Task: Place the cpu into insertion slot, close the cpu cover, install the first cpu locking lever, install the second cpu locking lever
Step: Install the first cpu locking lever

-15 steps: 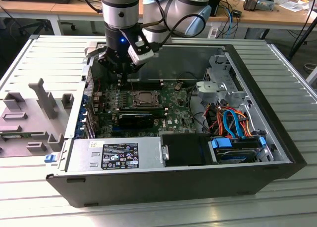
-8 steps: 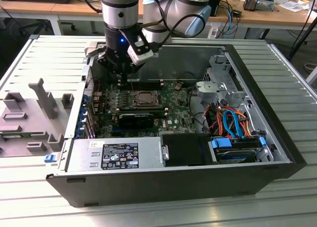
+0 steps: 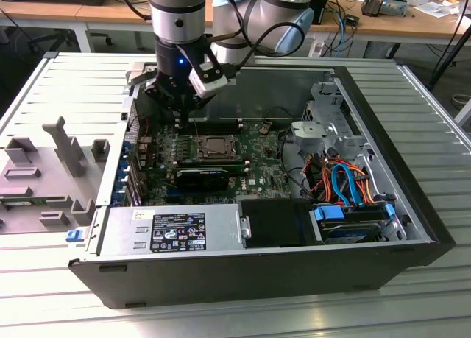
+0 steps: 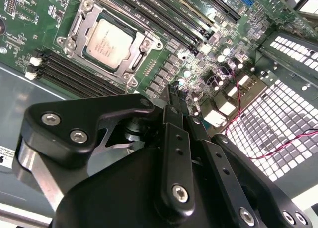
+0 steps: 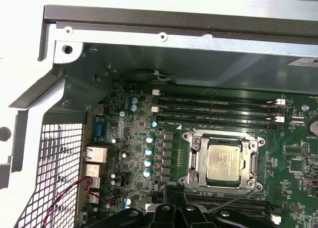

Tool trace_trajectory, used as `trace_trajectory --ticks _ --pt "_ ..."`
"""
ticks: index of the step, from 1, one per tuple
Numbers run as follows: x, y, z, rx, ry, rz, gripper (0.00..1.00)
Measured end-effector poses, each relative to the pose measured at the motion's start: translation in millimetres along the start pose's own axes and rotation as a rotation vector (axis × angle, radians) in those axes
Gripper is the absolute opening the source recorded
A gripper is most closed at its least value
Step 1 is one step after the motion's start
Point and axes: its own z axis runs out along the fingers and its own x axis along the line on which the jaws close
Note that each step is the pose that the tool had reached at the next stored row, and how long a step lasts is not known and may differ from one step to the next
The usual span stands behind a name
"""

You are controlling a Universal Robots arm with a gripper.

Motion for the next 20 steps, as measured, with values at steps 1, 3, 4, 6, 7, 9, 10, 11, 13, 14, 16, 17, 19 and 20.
trace_trajectory --ticks 1,3,4,6,7,9,10,11,13,14,16,17,19,20 --pt "0.3 0.0 0.0 0.0 0.0001 0.0 0.11" --pt "0.5 -0.1 0.2 0.0001 0.0002 0.0 0.11" --pt "0.6 -0.1 0.4 0.0002 0.0002 0.0 0.11" --pt "0.7 0.0 1.0 0.0001 0.0002 0.0 0.11" --pt "0.8 0.0 1.2 0.0002 0.0003 0.0 0.11" --pt "0.9 0.0 1.7 0.0001 0.0002 0.0 0.11" --pt "0.9 0.0 2.1 0.0001 0.0002 0.0 0.11" --pt "1.0 0.0 2.3 0.0002 0.0002 0.0 0.11" --pt "1.1 0.0 2.6 0.0002 0.0002 0.0 0.11" --pt "1.1 0.0 2.8 0.0001 0.0002 0.0 0.11" --pt "1.2 0.0 3.4 0.0001 0.0002 0.0 0.11" --pt "1.5 0.0 3.6 0.0001 0.0002 0.0 0.11" --pt "1.9 0.3 4.3 -0.0001 0.0001 0.0 0.11" --pt "1.9 0.5 4.7 -0.0001 0.0 0.0 0.11"
